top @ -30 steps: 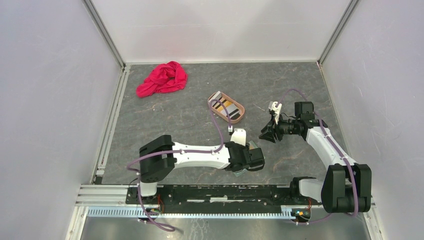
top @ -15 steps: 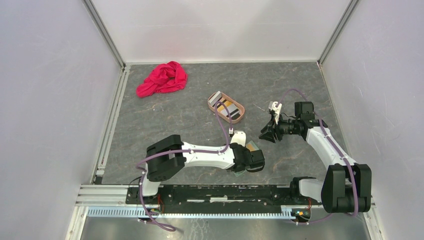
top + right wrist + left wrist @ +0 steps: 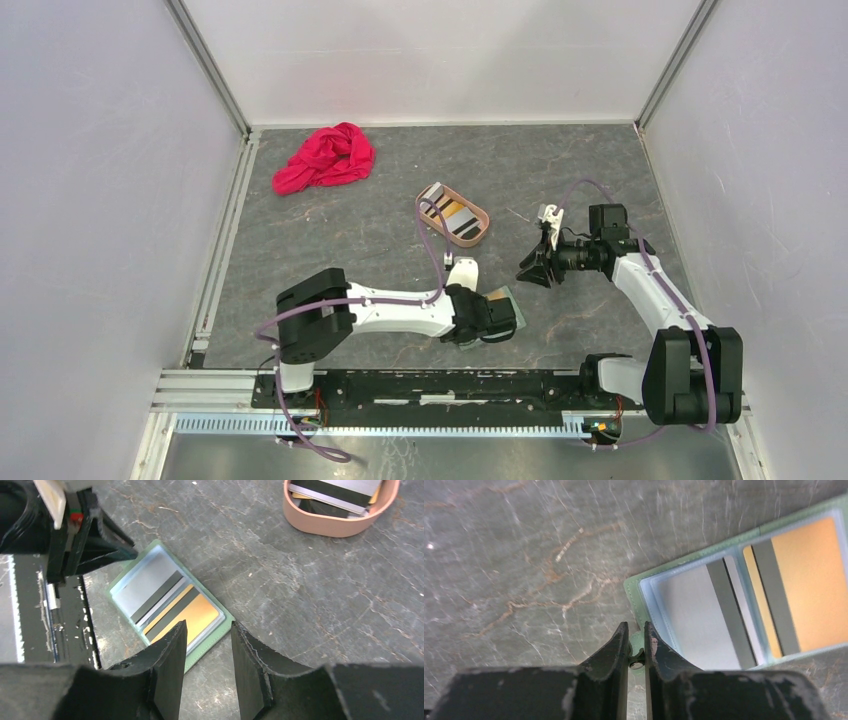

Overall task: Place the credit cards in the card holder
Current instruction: Move the card holder to the center of the board, then turn over the card holder at the center of the board.

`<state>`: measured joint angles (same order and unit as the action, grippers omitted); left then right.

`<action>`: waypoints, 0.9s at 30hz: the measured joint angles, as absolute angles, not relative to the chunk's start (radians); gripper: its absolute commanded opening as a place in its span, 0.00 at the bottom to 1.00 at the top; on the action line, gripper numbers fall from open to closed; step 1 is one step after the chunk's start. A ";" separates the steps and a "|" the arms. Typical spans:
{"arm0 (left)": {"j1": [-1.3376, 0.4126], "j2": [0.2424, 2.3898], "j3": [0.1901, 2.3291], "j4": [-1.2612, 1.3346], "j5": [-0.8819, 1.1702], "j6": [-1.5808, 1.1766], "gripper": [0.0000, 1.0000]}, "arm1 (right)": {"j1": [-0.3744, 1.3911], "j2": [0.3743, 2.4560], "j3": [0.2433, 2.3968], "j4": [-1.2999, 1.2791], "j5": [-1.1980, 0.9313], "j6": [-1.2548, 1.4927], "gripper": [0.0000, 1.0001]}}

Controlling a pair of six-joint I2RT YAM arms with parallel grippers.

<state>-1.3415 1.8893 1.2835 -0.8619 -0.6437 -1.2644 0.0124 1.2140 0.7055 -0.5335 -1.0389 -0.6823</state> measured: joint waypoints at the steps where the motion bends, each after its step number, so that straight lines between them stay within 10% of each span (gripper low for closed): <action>1: -1.338 1.883 1.281 -0.862 -0.660 -1.264 0.05 | 0.012 1.215 0.706 -0.542 -1.047 -0.688 0.44; 11: -1.242 1.761 1.129 -0.650 -0.751 -1.136 0.16 | 0.023 1.182 0.704 -0.607 -1.134 -0.797 0.44; 19: -1.082 1.496 0.746 -0.283 -0.539 -1.057 0.77 | 0.098 1.142 0.665 -0.580 -1.152 -0.823 0.42; 27: -1.067 1.143 0.641 -0.168 -0.483 -0.997 0.78 | 0.223 1.147 0.636 -0.504 -1.101 -0.802 0.24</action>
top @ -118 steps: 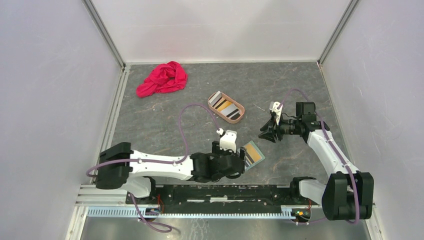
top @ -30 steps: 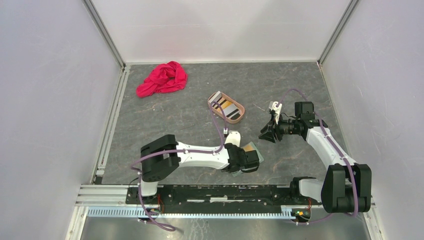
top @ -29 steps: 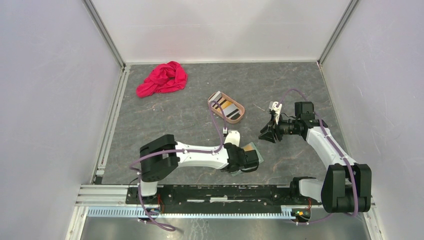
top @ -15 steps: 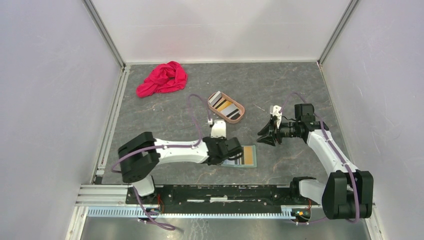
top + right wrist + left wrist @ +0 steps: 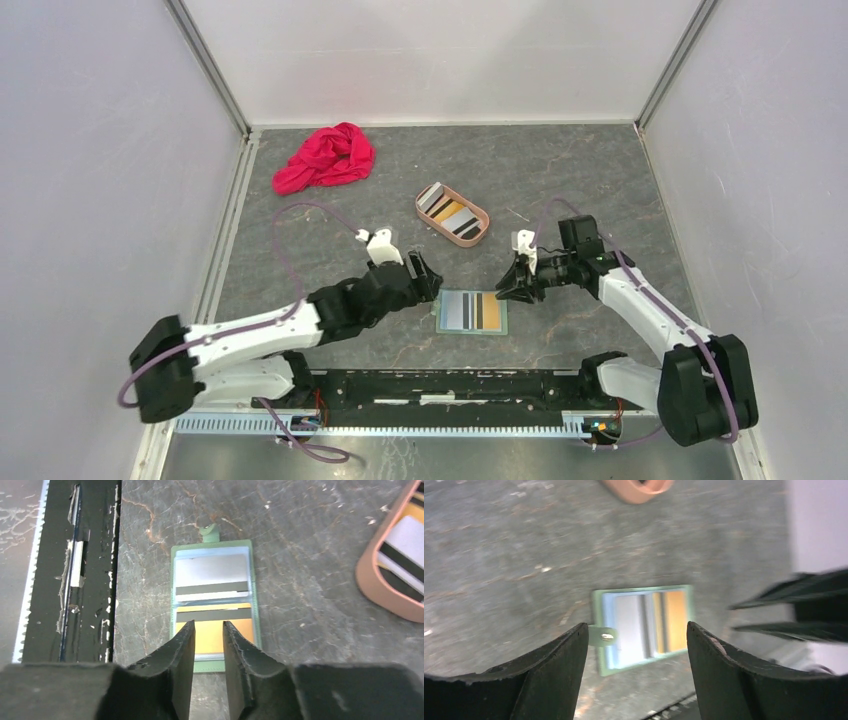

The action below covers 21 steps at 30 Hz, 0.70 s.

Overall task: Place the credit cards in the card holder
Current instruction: Turn over the card holder at the center of the board.

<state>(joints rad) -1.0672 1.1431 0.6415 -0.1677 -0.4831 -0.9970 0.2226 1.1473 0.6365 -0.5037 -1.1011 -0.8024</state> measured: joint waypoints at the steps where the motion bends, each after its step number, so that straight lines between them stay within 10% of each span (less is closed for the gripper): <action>1: -1.067 1.095 0.624 -0.137 -0.464 -0.979 0.78 | 0.246 1.147 0.626 -0.478 -1.085 -0.786 0.17; 8: -1.067 0.901 0.373 0.290 -0.221 -0.926 0.68 | 0.354 1.176 0.580 -0.314 -0.967 -0.617 0.01; 14: -1.068 1.086 0.376 0.413 -0.108 -0.933 0.47 | 0.354 1.292 0.580 -0.273 -0.960 -0.519 0.00; 21: -1.093 1.246 0.442 0.382 -0.114 -0.944 0.47 | 0.368 1.394 0.590 -0.271 -0.963 -0.448 0.00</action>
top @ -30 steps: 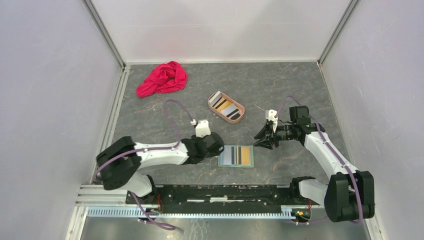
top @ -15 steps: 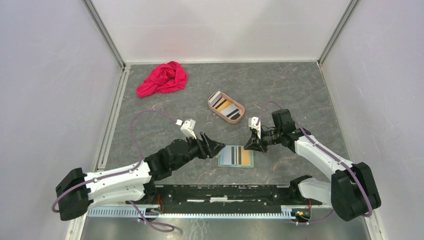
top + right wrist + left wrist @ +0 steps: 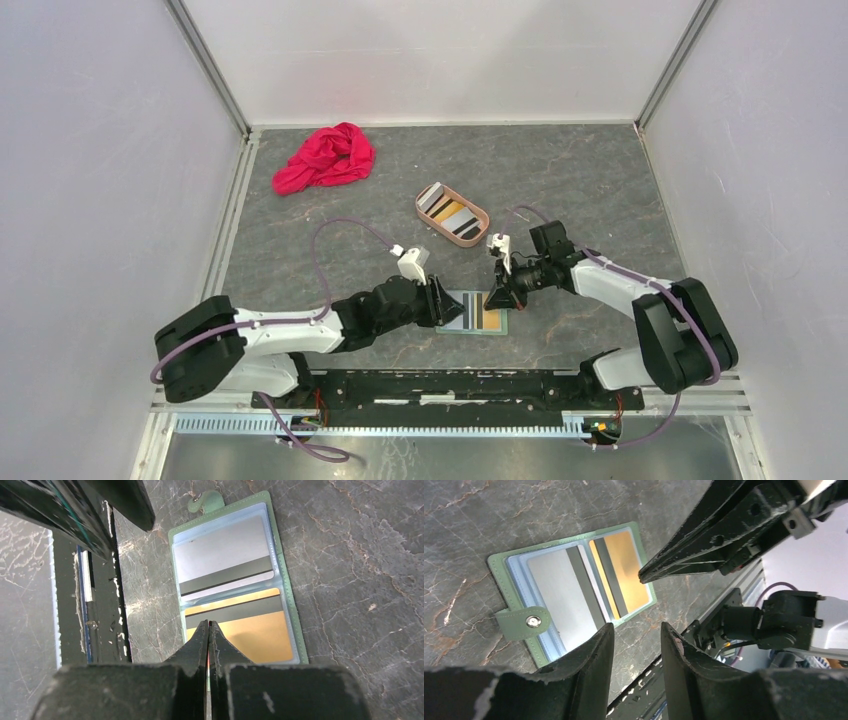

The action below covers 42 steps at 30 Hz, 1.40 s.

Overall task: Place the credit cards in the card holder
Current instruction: Turn over the card holder at the center of the board.

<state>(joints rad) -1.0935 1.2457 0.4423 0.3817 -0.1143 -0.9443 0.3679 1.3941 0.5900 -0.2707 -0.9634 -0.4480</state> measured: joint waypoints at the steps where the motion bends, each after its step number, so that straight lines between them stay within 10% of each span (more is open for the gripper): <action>1: -1.096 1.255 0.448 0.374 -0.120 -0.945 0.47 | 0.371 1.396 0.590 -0.270 -0.963 -0.442 0.00; 42: -1.102 1.405 0.440 0.366 -0.179 -0.969 0.57 | 0.439 1.538 0.653 -0.273 -0.854 -0.390 0.00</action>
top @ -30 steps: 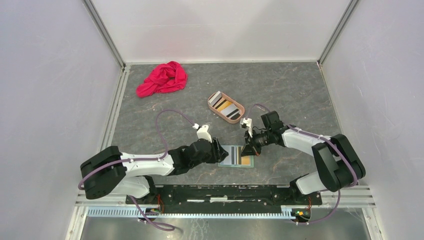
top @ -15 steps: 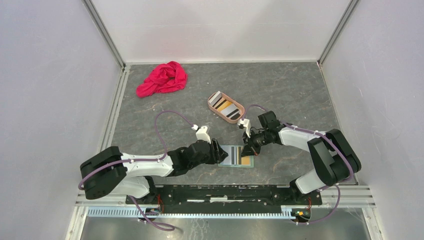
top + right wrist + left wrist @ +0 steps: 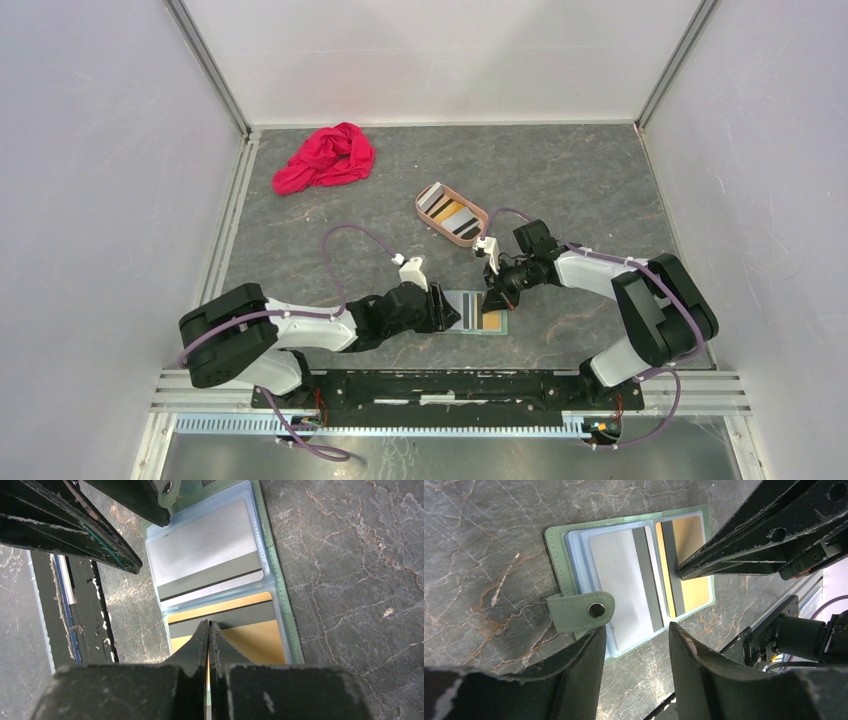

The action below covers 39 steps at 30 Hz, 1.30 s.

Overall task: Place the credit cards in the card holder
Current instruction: Turn over the card holder at the center of the board.

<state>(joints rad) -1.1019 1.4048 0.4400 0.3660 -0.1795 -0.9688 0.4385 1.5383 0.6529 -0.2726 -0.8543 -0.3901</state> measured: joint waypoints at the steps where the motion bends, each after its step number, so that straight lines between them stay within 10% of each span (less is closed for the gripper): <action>1: -1.102 1.410 0.440 0.366 -0.179 -0.971 0.58 | 0.439 1.539 0.654 -0.273 -0.854 -0.390 0.00; 39: -1.078 1.508 0.379 0.688 -0.055 -1.076 0.57 | 0.443 1.554 0.673 -0.308 -0.855 -0.415 0.00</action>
<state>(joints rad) -1.0782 1.5082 0.3790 0.6880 -0.0551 -1.0756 0.4435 1.5536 0.6735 -0.3080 -0.8555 -0.4149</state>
